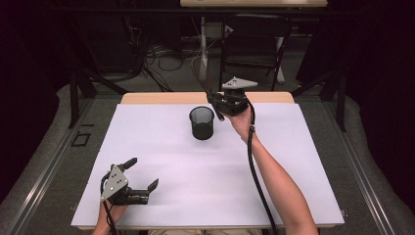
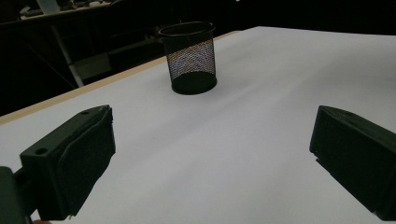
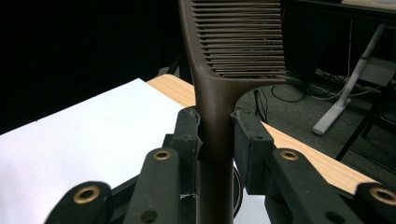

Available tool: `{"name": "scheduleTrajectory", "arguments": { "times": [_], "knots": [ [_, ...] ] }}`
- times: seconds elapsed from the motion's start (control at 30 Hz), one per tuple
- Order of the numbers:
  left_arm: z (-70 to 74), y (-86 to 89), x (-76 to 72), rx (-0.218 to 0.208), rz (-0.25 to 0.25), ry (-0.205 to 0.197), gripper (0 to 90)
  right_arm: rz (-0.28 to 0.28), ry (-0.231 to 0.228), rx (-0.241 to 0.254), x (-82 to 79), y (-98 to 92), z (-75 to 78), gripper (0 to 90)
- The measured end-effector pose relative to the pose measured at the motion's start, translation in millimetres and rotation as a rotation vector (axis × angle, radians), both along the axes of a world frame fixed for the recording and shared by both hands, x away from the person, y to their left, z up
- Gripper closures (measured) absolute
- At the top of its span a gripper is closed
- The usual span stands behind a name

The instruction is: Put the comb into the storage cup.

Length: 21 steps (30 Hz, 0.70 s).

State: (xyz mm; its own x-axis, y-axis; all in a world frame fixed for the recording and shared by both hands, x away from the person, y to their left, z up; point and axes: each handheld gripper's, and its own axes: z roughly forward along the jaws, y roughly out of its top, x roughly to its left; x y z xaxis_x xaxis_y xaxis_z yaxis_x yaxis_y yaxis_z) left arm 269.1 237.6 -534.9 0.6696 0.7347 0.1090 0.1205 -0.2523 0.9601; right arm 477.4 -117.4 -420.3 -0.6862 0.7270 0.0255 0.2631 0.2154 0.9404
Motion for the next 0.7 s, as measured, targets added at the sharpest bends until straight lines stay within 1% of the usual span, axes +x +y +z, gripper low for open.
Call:
{"name": "scheduleTrajectory", "arguments": {
  "times": [0.07, 0.2, 0.43, 0.57, 0.7],
  "knots": [
    [0.2, 0.4, 0.0, 0.001, 0.002, -0.001, 0.4, -0.008, -0.010, 0.004, 0.3, 0.3, -0.1, 72.8],
    [0.3, 1.0, -0.4, -0.002, 0.006, -0.002, 0.4, -0.019, -0.024, 0.028, 1.6, -0.7, 0.3, 72.8],
    [0.6, 1.5, 0.1, 0.001, 0.004, -0.003, 0.4, -0.023, -0.024, 0.027, 4.8, 1.5, -3.0, 72.8],
    [0.6, 1.6, 0.1, 0.002, 0.005, -0.005, 0.4, -0.026, -0.040, 0.023, 5.8, 3.5, -3.1, 72.8],
    [0.5, 1.1, -0.1, 0.001, 0.004, -0.003, 0.4, -0.031, -0.049, 0.037, 6.9, 5.0, -3.0, 72.8]
  ]
}}
